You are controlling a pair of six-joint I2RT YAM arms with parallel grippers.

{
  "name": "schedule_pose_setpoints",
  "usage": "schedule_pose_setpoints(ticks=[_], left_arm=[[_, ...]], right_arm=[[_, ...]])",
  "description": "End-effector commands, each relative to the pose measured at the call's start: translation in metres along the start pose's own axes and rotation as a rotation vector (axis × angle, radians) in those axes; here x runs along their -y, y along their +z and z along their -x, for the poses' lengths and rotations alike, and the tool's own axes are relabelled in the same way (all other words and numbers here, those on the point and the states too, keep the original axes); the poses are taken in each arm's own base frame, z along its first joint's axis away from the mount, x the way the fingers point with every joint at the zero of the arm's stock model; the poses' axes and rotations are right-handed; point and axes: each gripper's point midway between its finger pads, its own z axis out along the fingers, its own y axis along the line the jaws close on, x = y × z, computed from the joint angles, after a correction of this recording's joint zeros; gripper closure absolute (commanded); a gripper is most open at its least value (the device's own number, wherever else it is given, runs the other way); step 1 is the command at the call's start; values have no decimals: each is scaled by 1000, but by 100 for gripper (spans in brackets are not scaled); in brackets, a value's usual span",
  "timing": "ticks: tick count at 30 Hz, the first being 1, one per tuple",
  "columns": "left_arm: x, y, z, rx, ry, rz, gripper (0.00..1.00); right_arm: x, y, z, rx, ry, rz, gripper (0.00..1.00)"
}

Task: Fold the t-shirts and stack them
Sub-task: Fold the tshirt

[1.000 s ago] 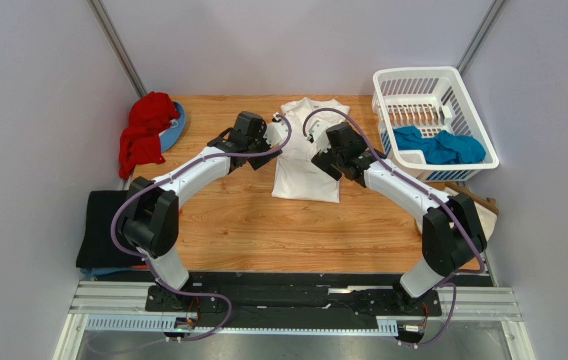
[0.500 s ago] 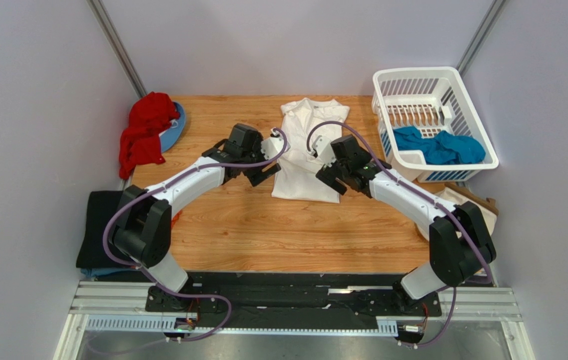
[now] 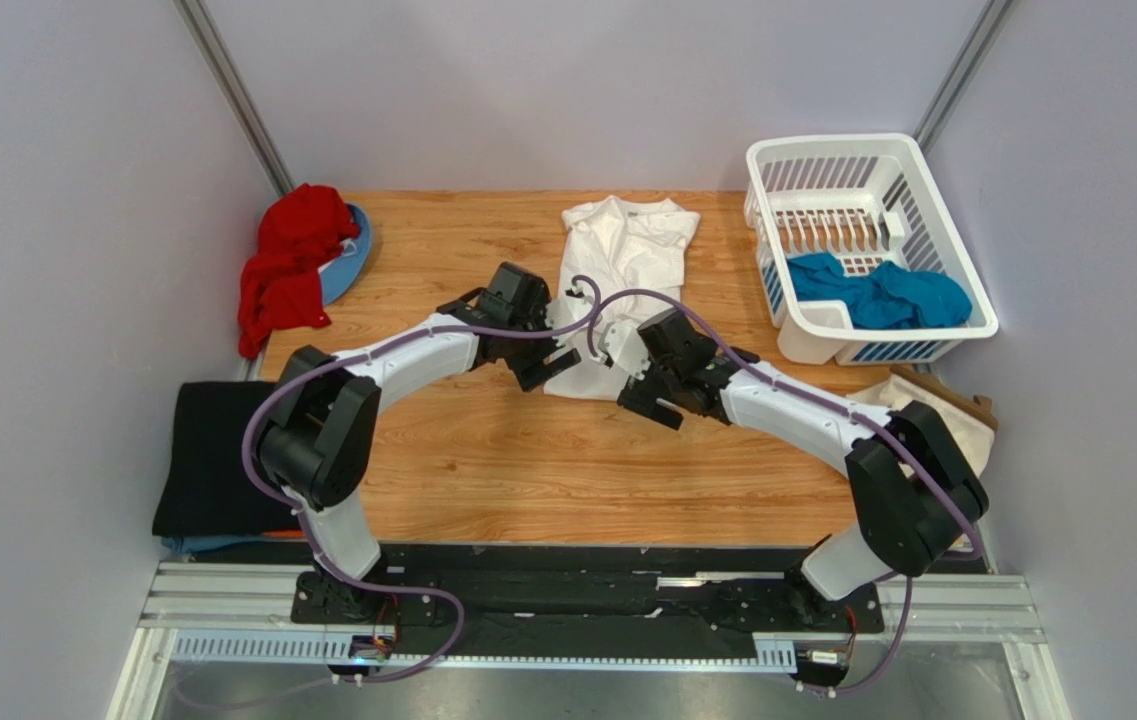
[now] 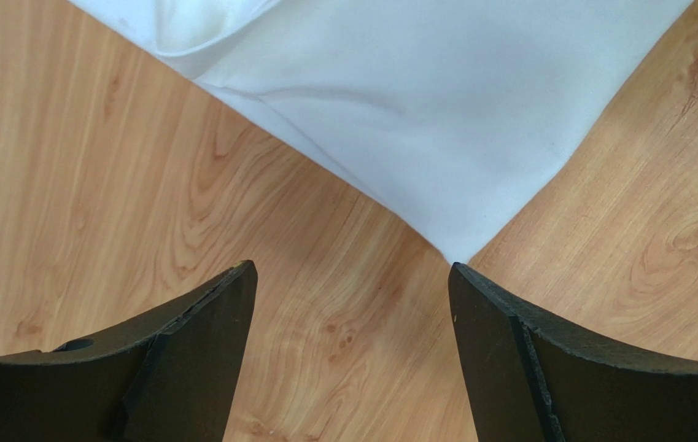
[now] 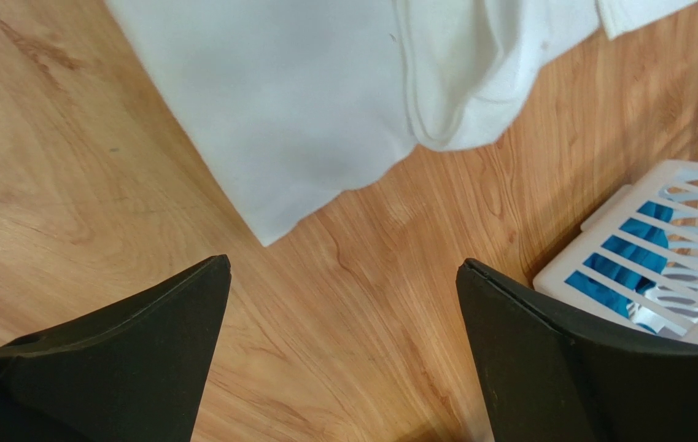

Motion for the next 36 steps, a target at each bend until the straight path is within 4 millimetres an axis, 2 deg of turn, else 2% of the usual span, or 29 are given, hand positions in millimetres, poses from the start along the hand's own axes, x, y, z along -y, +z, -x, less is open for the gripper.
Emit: schedule_pose_setpoints(ticks=[1, 3, 15, 26, 36], left_arm=[[1, 8, 12, 17, 20, -16, 15], [0, 8, 13, 19, 19, -11, 15], [3, 18, 12, -23, 21, -55, 15], [19, 9, 5, -51, 43, -114, 15], [37, 21, 2, -89, 61, -181, 15]], right_arm=[[-5, 8, 20, 50, -17, 12, 0], [-7, 10, 24, 54, -18, 18, 0], [-9, 26, 21, 26, -61, 16, 2], [-3, 27, 21, 32, -71, 14, 4], [1, 35, 15, 31, -73, 50, 7]])
